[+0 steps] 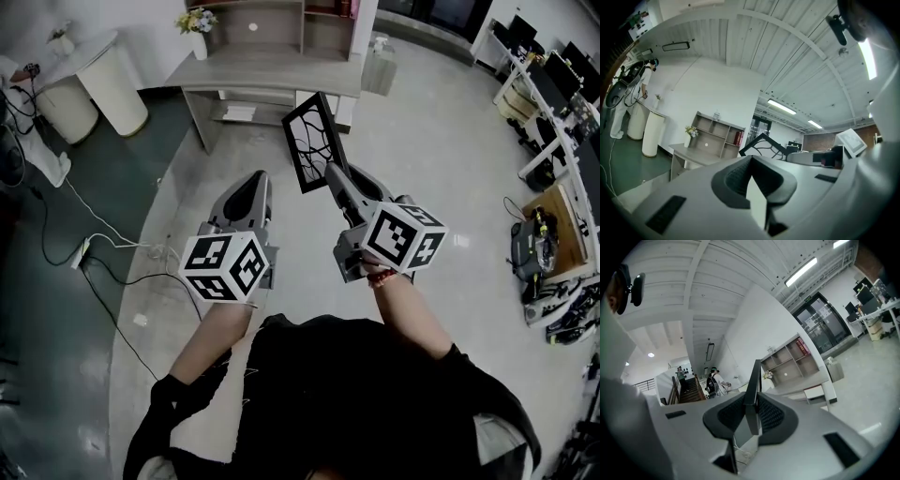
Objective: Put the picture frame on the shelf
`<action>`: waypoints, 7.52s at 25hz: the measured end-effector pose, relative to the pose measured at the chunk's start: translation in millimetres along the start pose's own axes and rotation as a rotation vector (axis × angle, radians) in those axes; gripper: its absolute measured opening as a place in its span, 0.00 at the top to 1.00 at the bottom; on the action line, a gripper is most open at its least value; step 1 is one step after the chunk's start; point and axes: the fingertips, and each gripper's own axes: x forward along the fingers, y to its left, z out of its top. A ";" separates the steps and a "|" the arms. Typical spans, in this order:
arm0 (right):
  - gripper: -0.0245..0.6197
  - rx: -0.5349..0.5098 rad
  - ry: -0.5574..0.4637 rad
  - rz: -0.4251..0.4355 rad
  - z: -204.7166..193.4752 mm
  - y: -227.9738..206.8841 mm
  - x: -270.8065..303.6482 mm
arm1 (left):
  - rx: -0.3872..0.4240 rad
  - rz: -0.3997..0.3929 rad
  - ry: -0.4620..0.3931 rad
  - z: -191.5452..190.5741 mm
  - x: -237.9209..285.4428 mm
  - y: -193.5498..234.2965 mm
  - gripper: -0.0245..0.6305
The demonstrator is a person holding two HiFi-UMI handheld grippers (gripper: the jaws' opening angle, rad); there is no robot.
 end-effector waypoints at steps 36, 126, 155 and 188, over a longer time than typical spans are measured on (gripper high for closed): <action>0.84 -0.006 -0.058 0.014 94.3 -127.2 274.7 | -0.003 -0.107 -0.079 73.1 276.0 149.2 0.95; 0.84 0.084 -0.039 0.010 206.3 -352.8 656.3 | -0.066 -0.011 -0.063 104.7 637.6 394.6 0.95; 0.84 0.032 -0.127 0.020 255.6 -345.1 785.9 | -0.093 0.126 -0.099 131.1 608.7 539.3 0.95; 0.84 0.062 -0.079 0.001 274.3 -354.8 941.7 | -0.077 0.309 -0.143 160.1 609.6 624.5 0.95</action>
